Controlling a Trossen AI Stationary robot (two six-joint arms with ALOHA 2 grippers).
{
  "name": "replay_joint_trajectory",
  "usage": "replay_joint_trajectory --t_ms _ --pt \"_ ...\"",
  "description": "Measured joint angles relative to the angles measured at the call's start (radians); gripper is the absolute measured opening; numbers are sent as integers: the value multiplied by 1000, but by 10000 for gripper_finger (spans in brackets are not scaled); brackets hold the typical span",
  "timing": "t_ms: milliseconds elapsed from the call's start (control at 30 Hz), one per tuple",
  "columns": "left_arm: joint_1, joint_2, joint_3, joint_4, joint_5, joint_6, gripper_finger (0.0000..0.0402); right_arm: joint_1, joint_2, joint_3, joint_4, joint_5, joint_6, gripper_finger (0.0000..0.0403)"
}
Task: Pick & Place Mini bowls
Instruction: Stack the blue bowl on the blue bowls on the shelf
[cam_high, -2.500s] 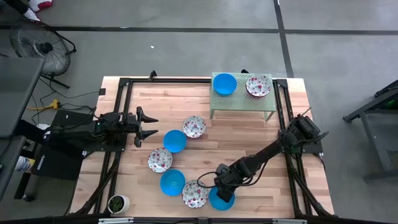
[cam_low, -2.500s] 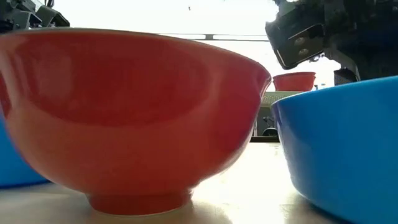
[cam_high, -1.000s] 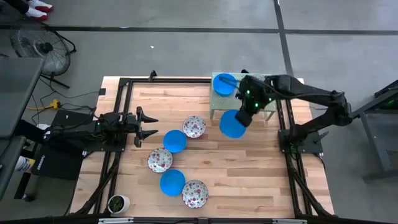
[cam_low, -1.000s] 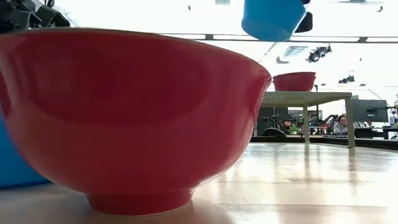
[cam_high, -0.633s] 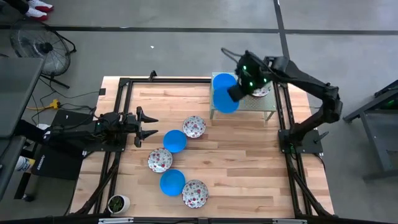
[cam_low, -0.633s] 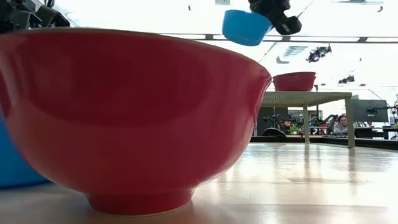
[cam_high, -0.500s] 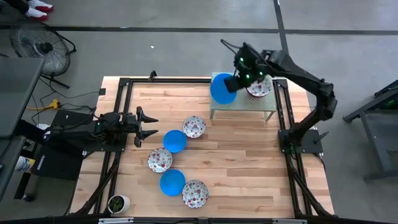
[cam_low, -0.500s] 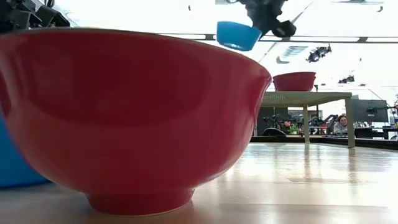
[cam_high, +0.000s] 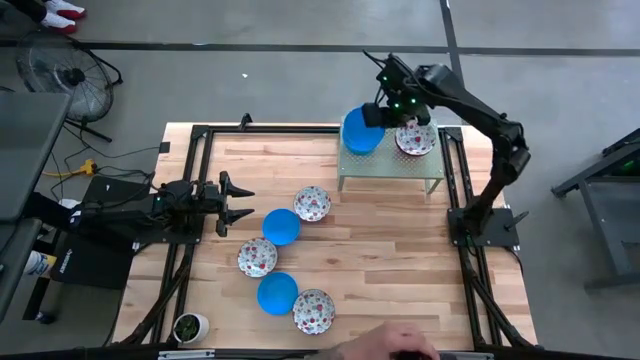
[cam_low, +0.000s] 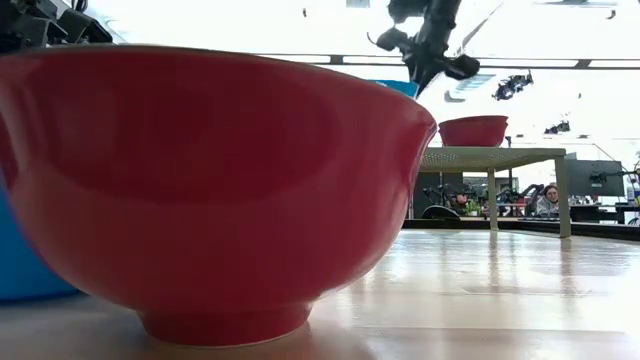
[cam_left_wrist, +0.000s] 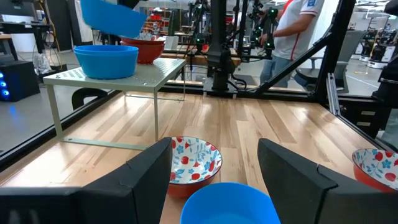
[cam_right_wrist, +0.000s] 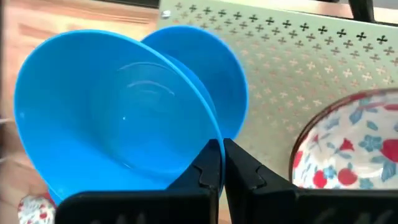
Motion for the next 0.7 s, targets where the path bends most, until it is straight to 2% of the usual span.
replay_joint_trajectory --t_ms 367,700 --pt "0 0 0 0 0 0 232 -44 84 0 27 -49 -33 0" --pt "0 0 0 0 0 0 232 -49 92 0 28 -54 -71 16"
